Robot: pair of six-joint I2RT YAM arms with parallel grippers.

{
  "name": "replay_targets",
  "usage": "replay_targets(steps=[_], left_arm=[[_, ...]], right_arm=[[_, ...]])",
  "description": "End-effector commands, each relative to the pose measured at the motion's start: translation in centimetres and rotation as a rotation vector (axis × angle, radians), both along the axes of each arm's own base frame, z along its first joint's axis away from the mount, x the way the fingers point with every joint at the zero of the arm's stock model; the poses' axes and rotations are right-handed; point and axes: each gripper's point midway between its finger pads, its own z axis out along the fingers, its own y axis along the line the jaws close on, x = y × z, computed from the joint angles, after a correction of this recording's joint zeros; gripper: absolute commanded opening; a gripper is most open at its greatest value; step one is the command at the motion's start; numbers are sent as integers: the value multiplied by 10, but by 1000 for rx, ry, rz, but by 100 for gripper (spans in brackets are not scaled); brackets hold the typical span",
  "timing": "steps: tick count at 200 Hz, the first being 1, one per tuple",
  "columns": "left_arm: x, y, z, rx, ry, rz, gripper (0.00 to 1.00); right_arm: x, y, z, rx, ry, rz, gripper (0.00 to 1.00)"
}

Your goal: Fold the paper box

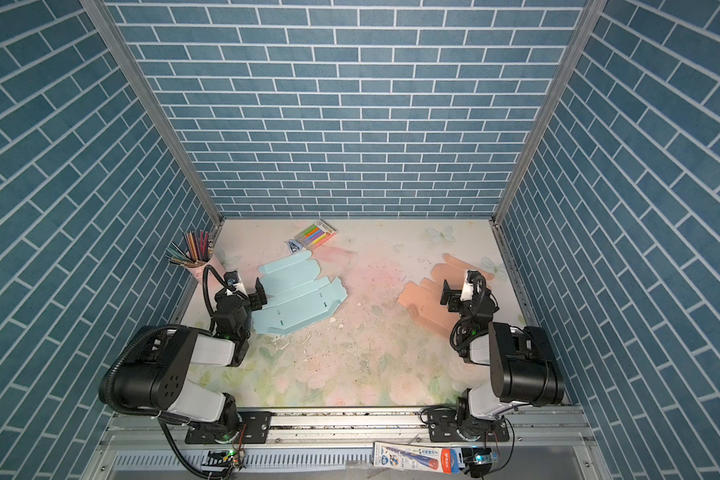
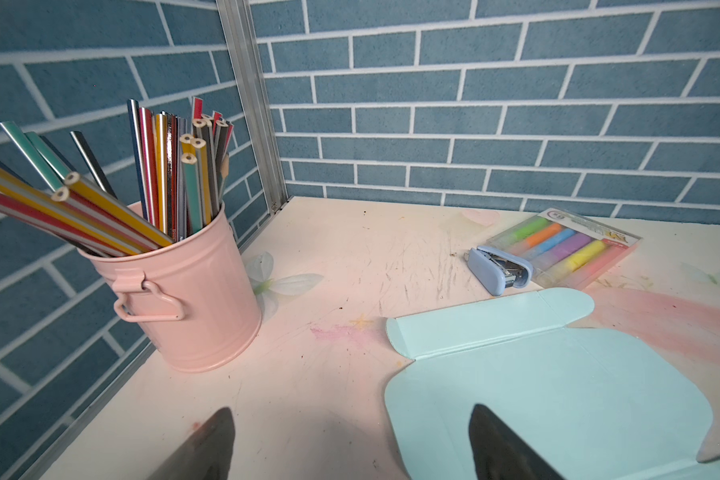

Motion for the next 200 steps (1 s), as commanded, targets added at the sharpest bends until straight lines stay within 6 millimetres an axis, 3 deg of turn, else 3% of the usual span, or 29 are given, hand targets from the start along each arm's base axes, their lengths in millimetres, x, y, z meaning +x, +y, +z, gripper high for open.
replay_targets(steps=[1, 200], left_arm=[[3, -1, 9, 5, -33, -8, 88], [4, -3, 9, 5, -33, -18, 89]], right_arm=[[5, 0, 5, -28, -16, 12, 99], [4, -1, 5, -23, -23, 4, 99]])
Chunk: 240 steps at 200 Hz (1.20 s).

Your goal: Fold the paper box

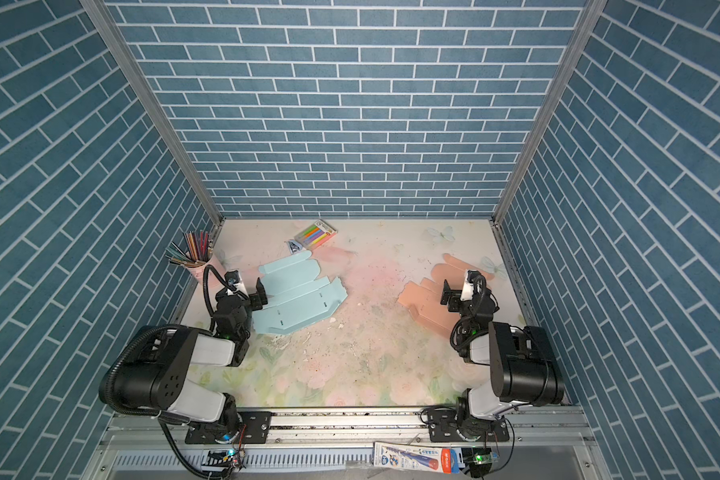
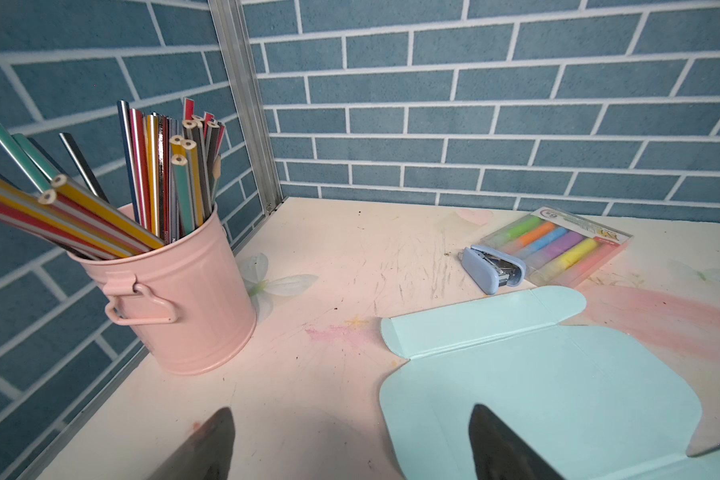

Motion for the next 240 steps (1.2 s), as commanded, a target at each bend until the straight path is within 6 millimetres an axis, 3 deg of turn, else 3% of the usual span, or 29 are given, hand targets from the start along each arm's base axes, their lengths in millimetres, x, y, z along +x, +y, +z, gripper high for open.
replay_targets(steps=[1, 27, 45, 91, 117, 140, 162, 197, 240], left_arm=[[3, -1, 9, 4, -33, -3, 89], [2, -7, 14, 12, -39, -48, 88], [2, -12, 23, 18, -45, -73, 88], [-9, -20, 65, -47, -52, -73, 88], [-7, -62, 81, -172, -11, -198, 88], [-12, -94, 93, -287, 36, -274, 88], [-20, -123, 87, -382, 150, -331, 88], [-32, -165, 54, -425, 351, -422, 88], [-42, -184, 27, -414, 471, -481, 88]], right_arm=[[4, -1, 5, -23, -24, 6, 99], [2, -8, 12, -18, -34, -40, 99], [-3, -1, 20, -35, -52, -12, 99], [-2, 7, 44, -78, 0, -84, 99], [4, 17, 63, 57, 95, -134, 99], [3, 41, 69, 102, 178, -66, 98], [-6, 70, 65, 140, 247, 48, 98], [-25, 116, 53, 177, 360, 207, 98], [-51, 170, 41, 231, 468, 383, 98]])
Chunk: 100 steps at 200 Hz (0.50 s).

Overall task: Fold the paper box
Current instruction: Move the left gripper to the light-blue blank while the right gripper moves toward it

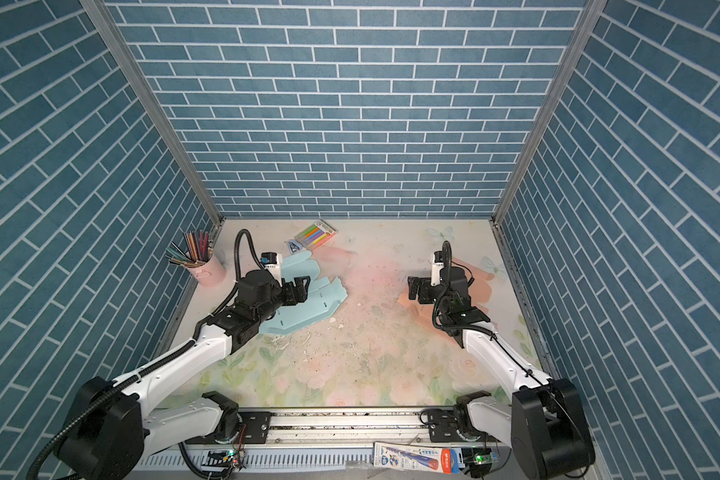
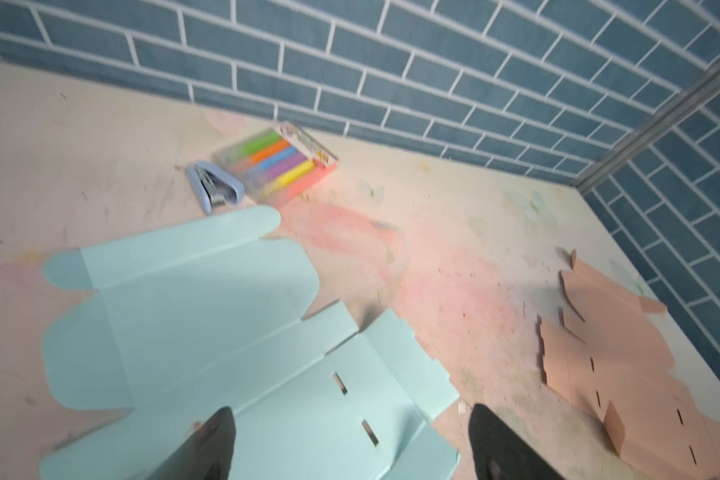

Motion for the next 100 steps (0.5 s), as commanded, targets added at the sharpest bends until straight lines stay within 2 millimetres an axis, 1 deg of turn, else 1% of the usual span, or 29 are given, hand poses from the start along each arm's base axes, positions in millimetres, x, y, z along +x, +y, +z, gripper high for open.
replay_targets(steps=[1, 25, 46, 83, 100], left_arm=[[-11, -7, -17, -3, 100, -35, 88], [-12, -11, -29, 14, 137, -59, 88], [-17, -16, -48, 13, 181, -93, 88], [-28, -20, -78, 27, 237, -133, 88], [-38, -30, -87, 49, 252, -172, 88]], right_arm=[[-16, 32, -5, 67, 98, 95, 98], [-29, 54, -13, 79, 143, 160, 98], [-37, 67, -18, 108, 180, 204, 98], [-47, 76, -21, 148, 221, 248, 98], [-49, 79, -21, 169, 226, 259, 98]])
